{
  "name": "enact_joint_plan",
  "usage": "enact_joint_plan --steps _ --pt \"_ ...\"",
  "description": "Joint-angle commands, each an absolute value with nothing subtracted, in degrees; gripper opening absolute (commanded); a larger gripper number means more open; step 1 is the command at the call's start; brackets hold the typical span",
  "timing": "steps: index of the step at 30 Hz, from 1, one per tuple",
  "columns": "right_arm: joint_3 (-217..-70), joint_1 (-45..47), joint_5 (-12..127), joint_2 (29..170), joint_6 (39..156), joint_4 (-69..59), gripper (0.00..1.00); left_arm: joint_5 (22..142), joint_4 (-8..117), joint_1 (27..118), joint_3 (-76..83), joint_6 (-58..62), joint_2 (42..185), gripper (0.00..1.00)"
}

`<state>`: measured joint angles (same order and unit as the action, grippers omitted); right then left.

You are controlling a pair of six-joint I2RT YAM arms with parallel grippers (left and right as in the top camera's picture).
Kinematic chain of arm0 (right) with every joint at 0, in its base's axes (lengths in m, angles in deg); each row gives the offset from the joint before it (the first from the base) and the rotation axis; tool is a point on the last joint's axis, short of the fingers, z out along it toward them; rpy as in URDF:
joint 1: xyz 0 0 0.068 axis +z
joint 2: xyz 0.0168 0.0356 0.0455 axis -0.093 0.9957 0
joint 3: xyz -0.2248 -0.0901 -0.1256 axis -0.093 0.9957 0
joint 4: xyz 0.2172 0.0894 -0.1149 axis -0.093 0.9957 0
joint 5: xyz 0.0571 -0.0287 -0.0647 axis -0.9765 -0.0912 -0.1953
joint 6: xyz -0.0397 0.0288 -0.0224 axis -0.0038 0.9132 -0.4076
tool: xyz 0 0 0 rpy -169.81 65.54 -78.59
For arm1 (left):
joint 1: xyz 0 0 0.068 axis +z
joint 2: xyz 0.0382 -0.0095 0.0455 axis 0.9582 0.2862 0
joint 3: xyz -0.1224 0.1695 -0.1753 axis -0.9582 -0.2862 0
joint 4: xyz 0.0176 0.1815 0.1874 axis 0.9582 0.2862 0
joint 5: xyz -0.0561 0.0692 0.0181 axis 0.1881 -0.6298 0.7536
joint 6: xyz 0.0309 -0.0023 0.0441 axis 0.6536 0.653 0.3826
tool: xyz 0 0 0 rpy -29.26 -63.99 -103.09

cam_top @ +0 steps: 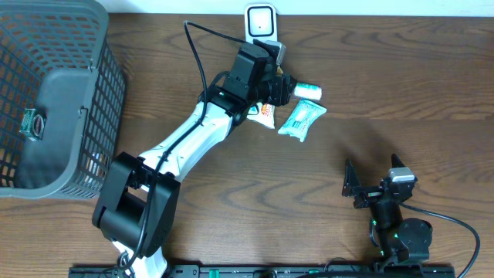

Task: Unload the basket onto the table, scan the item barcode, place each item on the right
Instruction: 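Carry the small pack to the scanner and release it on the table, then reach the left gripper into the basket toward the remaining items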

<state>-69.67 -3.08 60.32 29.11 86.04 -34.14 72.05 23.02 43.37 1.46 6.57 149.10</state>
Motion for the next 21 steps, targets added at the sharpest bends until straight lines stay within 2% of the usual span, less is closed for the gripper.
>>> enact_joint_plan --steps 1,11,21 --pt "-69.6 -3.2 60.6 28.8 85.4 -33.9 0.99 71.3 23.0 44.2 1.7 6.9 146.5 0.63" --pt "-69.6 -3.2 60.6 28.8 85.4 -33.9 0.99 71.2 29.3 52.8 1.7 7.3 130.9 0.62" --pt "-69.6 -3.2 60.6 28.8 85.4 -33.9 0.99 71.2 41.9 71.0 1.7 7.3 114.4 0.62"
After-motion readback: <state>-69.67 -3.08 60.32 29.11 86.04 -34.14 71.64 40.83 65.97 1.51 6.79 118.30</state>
